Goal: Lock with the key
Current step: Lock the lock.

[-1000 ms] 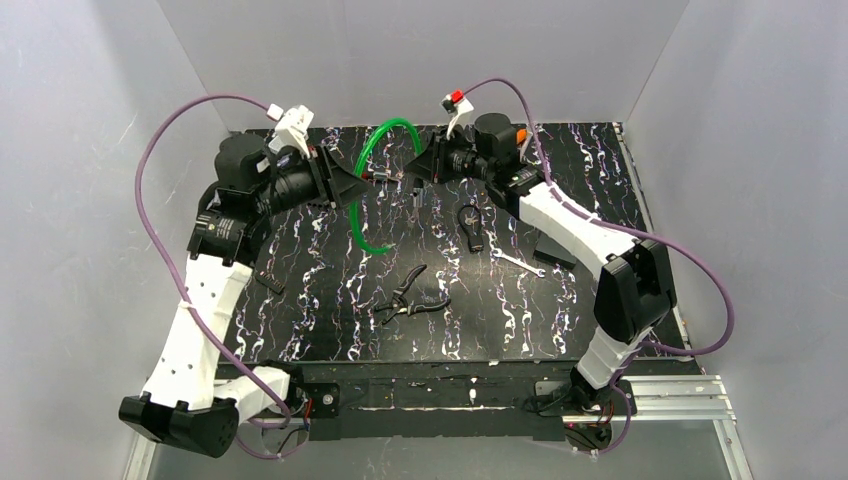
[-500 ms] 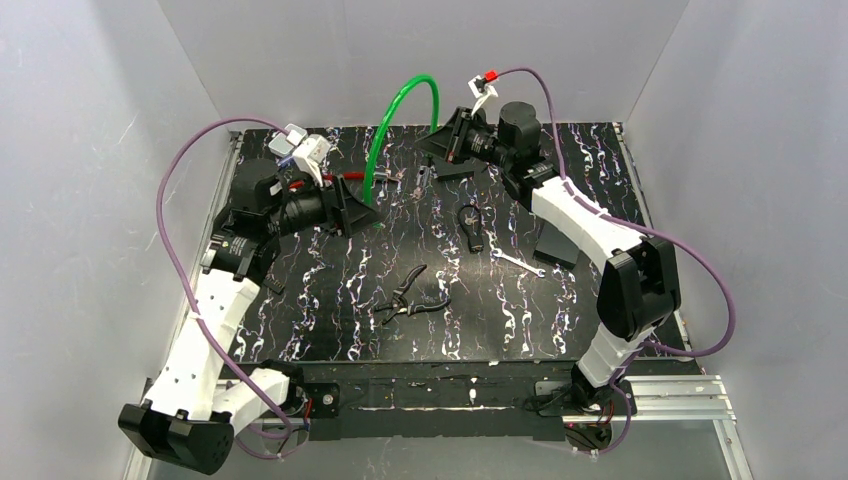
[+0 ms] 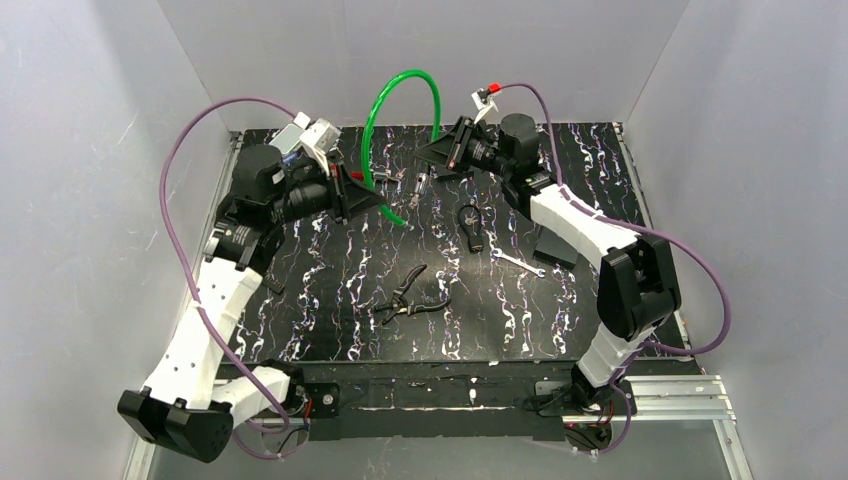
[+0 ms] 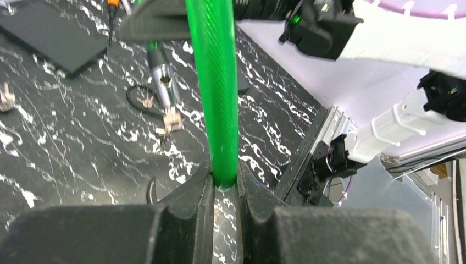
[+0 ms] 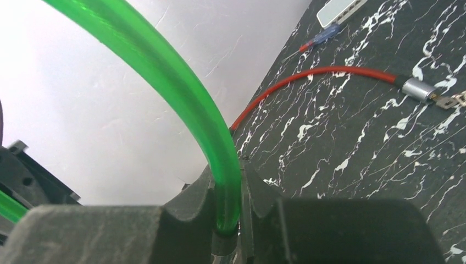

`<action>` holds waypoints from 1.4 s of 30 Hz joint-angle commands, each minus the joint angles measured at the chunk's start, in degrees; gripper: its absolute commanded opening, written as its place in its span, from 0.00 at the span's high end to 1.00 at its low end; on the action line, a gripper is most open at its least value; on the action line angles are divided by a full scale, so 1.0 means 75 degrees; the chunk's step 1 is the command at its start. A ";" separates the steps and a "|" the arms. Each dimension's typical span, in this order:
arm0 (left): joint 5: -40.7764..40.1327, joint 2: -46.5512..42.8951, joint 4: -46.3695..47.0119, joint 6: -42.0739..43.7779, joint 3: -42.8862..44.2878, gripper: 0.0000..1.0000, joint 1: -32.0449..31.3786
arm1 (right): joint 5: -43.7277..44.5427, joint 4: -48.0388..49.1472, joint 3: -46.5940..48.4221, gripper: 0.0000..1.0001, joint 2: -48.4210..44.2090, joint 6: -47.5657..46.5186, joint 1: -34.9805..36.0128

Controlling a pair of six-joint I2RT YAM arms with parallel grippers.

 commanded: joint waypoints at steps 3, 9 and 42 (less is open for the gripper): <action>-0.0107 0.0701 0.0297 0.0414 0.1404 1.00 -0.0360 | -0.0290 0.1398 -0.0307 0.99 -0.0236 0.0572 0.0148; -0.0697 0.1296 -0.0098 0.1042 0.2220 1.00 -0.0557 | -0.0580 0.1916 -0.0620 0.99 -0.0381 0.0624 0.0204; -0.1791 0.1862 -0.0407 0.1820 0.2646 1.00 -0.0942 | -0.0716 0.2353 -0.0742 0.99 -0.0313 0.1149 0.0489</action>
